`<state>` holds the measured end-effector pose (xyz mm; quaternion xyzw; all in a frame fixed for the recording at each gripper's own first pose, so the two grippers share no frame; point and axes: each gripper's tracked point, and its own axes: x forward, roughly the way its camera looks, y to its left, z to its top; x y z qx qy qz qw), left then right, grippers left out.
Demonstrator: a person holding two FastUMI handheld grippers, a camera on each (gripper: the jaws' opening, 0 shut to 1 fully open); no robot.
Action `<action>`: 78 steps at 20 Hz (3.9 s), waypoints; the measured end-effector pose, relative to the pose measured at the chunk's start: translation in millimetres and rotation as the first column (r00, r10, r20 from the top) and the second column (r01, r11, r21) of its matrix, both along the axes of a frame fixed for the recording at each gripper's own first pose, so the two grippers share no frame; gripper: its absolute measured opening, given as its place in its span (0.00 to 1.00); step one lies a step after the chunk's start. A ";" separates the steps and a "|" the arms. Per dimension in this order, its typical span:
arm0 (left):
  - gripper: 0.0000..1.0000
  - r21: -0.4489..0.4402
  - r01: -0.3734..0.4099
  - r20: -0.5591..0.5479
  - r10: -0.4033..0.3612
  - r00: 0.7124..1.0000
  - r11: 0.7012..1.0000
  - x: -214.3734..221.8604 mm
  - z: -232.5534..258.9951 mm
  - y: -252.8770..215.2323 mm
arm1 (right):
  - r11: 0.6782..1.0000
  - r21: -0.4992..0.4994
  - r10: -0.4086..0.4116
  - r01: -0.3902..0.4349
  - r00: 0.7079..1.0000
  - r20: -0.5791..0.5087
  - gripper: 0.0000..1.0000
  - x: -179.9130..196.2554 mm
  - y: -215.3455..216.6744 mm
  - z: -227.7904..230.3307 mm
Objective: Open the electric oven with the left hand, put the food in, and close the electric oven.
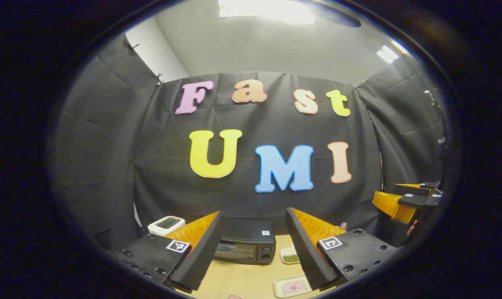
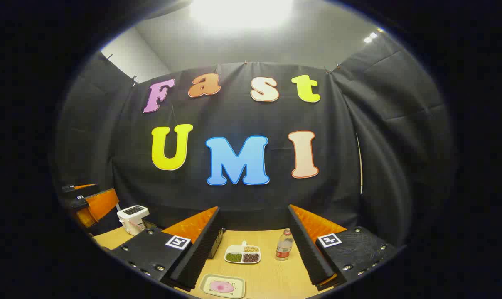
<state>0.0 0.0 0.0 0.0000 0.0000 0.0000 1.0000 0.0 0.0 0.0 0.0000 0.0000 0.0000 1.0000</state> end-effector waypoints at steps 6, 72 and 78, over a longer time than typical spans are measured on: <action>1.00 -0.029 0.016 0.008 -0.016 1.000 0.999 12.3 0.6 22.6 | 1.000 0.001 -0.026 0.026 1.000 0.010 0.95 4.8 14.1 6.5; 0.98 0.012 0.108 -0.591 -0.080 0.803 0.994 189.8 -336.3 126.8 | 0.995 -0.071 -0.084 0.071 0.978 -0.190 0.95 45.6 29.3 -73.5; 0.98 0.043 0.128 -0.623 -0.074 0.779 0.991 156.6 -359.5 126.7 | 0.995 -0.077 -0.075 0.060 0.975 -0.207 0.96 43.4 34.9 -79.4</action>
